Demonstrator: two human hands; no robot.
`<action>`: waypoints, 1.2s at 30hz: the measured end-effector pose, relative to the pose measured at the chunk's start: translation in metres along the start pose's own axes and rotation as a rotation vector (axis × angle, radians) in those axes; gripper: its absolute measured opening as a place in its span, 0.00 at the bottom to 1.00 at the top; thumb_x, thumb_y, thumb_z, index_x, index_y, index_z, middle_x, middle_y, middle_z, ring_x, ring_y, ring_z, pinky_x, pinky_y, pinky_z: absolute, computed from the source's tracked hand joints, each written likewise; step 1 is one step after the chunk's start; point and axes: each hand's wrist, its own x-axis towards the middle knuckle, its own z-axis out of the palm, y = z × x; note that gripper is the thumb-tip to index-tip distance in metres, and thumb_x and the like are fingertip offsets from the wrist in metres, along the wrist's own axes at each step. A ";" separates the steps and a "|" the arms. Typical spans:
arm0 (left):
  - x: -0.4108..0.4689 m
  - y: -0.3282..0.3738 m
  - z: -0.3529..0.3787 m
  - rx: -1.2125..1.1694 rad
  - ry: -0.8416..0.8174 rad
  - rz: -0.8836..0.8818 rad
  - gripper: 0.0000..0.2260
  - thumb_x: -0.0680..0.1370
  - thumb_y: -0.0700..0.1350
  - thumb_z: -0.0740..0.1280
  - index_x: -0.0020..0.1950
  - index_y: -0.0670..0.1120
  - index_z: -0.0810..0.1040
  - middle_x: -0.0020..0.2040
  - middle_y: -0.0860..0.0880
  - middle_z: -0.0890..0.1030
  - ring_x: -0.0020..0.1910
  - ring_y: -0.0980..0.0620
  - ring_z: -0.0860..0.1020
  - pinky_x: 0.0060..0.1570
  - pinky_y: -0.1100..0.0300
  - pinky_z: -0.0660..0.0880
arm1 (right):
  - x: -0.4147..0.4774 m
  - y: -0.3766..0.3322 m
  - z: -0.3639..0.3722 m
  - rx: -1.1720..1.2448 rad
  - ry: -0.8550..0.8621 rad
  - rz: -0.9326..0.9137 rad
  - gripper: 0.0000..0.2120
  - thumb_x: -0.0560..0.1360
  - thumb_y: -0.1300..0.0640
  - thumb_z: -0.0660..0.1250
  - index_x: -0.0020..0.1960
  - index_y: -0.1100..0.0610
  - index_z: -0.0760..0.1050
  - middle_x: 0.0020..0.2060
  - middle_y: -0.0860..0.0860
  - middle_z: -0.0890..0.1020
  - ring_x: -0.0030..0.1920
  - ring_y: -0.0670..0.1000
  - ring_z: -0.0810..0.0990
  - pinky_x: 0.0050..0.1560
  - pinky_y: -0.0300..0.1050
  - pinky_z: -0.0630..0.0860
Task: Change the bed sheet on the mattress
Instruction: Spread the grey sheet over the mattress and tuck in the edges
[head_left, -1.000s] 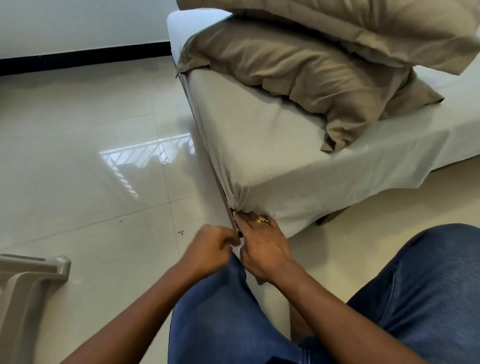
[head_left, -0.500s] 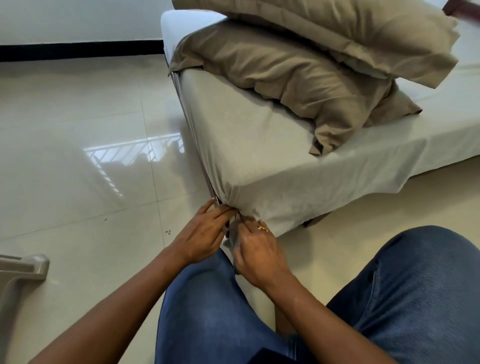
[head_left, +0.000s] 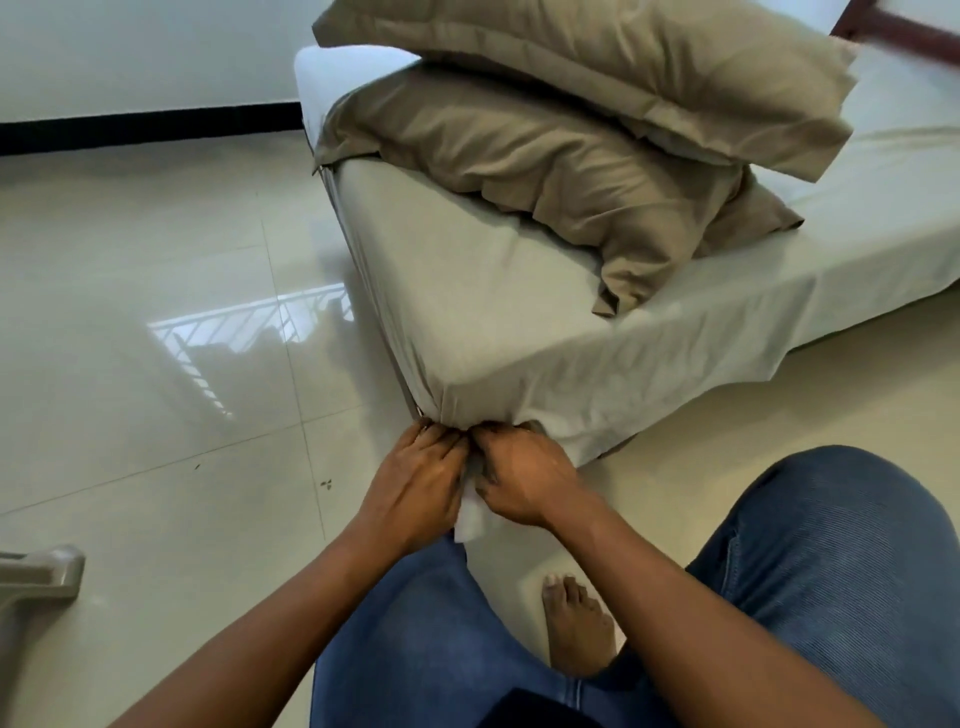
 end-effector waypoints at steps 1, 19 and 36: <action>0.001 0.003 0.001 0.040 -0.047 -0.040 0.22 0.73 0.47 0.68 0.67 0.44 0.78 0.63 0.46 0.81 0.67 0.44 0.76 0.74 0.43 0.64 | -0.009 0.002 0.000 -0.010 0.023 -0.005 0.16 0.76 0.52 0.63 0.62 0.53 0.74 0.58 0.53 0.81 0.58 0.58 0.79 0.57 0.47 0.72; 0.023 0.038 0.015 -0.034 -0.235 -0.054 0.33 0.76 0.45 0.61 0.81 0.41 0.59 0.79 0.41 0.64 0.79 0.45 0.61 0.80 0.52 0.52 | -0.032 0.011 0.000 0.045 -0.017 0.036 0.32 0.76 0.57 0.62 0.79 0.58 0.60 0.77 0.55 0.66 0.76 0.57 0.65 0.76 0.50 0.63; 0.061 0.057 0.012 -0.070 -0.339 -0.195 0.33 0.78 0.45 0.65 0.81 0.44 0.56 0.77 0.42 0.64 0.70 0.42 0.71 0.67 0.52 0.71 | -0.026 0.034 -0.013 0.020 0.010 0.109 0.29 0.75 0.58 0.60 0.77 0.53 0.64 0.75 0.51 0.70 0.73 0.54 0.70 0.78 0.50 0.59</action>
